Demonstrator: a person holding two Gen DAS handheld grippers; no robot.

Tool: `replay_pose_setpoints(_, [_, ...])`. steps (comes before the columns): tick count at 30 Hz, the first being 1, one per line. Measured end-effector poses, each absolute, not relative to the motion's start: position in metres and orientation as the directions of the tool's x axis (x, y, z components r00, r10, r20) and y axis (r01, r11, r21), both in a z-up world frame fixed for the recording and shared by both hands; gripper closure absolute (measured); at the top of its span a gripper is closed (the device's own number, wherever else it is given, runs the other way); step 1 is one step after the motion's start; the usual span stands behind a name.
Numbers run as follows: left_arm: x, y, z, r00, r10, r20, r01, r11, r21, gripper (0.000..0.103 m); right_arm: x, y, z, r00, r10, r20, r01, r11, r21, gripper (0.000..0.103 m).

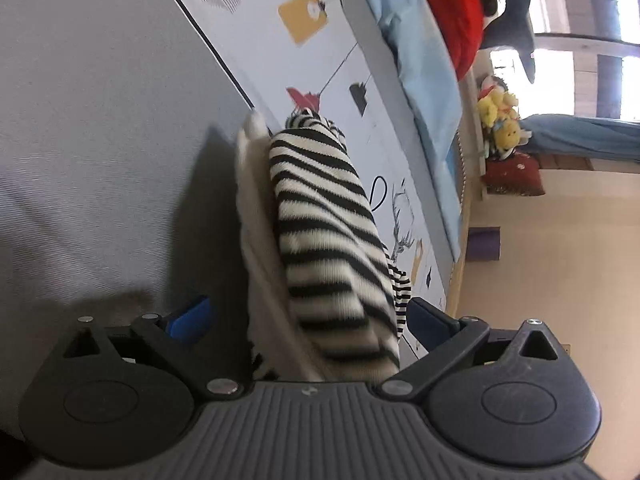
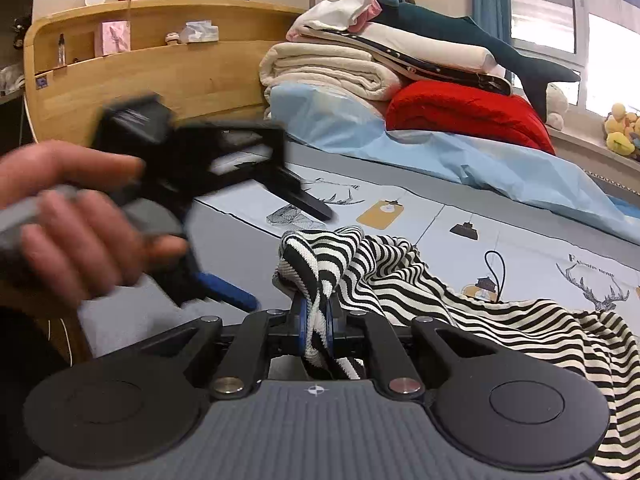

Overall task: Fold small clothes
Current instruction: 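Pinch the striped sleeve with the right tool and lift it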

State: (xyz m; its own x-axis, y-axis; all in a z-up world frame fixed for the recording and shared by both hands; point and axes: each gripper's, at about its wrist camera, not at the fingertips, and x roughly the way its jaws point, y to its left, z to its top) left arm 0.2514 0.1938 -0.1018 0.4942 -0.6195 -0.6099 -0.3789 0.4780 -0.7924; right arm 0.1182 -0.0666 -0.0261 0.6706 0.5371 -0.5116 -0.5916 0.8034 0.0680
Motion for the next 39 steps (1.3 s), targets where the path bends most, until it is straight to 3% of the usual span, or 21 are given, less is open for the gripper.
replay_pose_setpoints(4, [0.271,0.180,-0.114,0.460,-0.604,-0.651,-0.383,0.526,-0.759,0.005,0.118,-0.074,-0.023,0.649,0.554,-0.521,-0.605,0.791,0.086,0.094])
replay_pose_setpoints(6, [0.277,0.173,-0.118,0.432,-0.598,-0.675,-0.372,0.564,-0.737,0.018,0.118,-0.075,-0.022,0.638,0.563,-0.525,-0.609,0.787,0.104,0.094])
replay_pose_setpoints(8, [0.280,0.170,-0.119,0.419,-0.574,-0.703,-0.347,0.615,-0.708,0.057,0.118,-0.073,-0.022,0.625,0.573,-0.530,-0.618,0.778,0.112,0.094])
replay_pose_setpoints(10, [0.278,0.173,-0.118,0.423,-0.564,-0.710,-0.312,0.644,-0.698,0.085,0.118,-0.067,-0.024,0.608,0.584,-0.538,-0.632,0.766,0.117,0.094])
replay_pose_setpoints(11, [0.274,0.177,-0.115,0.436,-0.548,-0.714,-0.299,0.660,-0.689,0.087,0.118,-0.063,-0.025,0.598,0.590,-0.543,-0.641,0.758,0.117,0.094])
replay_pose_setpoints(14, [0.255,0.196,-0.099,0.507,-0.532,-0.678,-0.272,0.647,-0.712,0.088,0.115,-0.052,-0.025,0.563,0.630,-0.535,-0.676,0.724,0.139,0.094])
replay_pose_setpoints(18, [0.222,0.227,-0.068,0.641,-0.485,-0.594,-0.207,0.637,-0.743,0.089,0.110,-0.038,-0.013,0.523,0.730,-0.440,-0.722,0.654,0.225,0.094])
replay_pose_setpoints(20, [0.214,0.235,-0.063,0.656,-0.462,-0.596,-0.216,0.642,-0.735,0.089,0.111,-0.035,-0.007,0.503,0.773,-0.387,-0.726,0.621,0.295,0.094])
replay_pose_setpoints(23, [0.211,0.228,-0.060,0.643,-0.438,-0.628,-0.233,0.669,-0.705,0.089,0.114,-0.035,-0.006,0.494,0.783,-0.378,-0.701,0.616,0.359,0.094])
replay_pose_setpoints(28, [0.220,0.181,-0.047,0.676,-0.461,-0.574,-0.153,0.674,-0.722,0.089,0.118,-0.065,-0.004,0.538,0.747,-0.390,-0.642,0.663,0.384,0.094])
replay_pose_setpoints(36, [0.243,0.048,-0.025,0.659,-0.596,-0.459,0.079,0.661,-0.746,0.089,0.115,-0.185,-0.001,0.693,0.608,-0.388,-0.460,0.787,0.412,0.094])
replay_pose_setpoints(39, [0.247,-0.002,-0.018,0.628,-0.652,-0.426,0.169,0.648,-0.743,0.079,0.105,-0.230,-0.003,0.746,0.544,-0.383,-0.384,0.822,0.421,0.094])
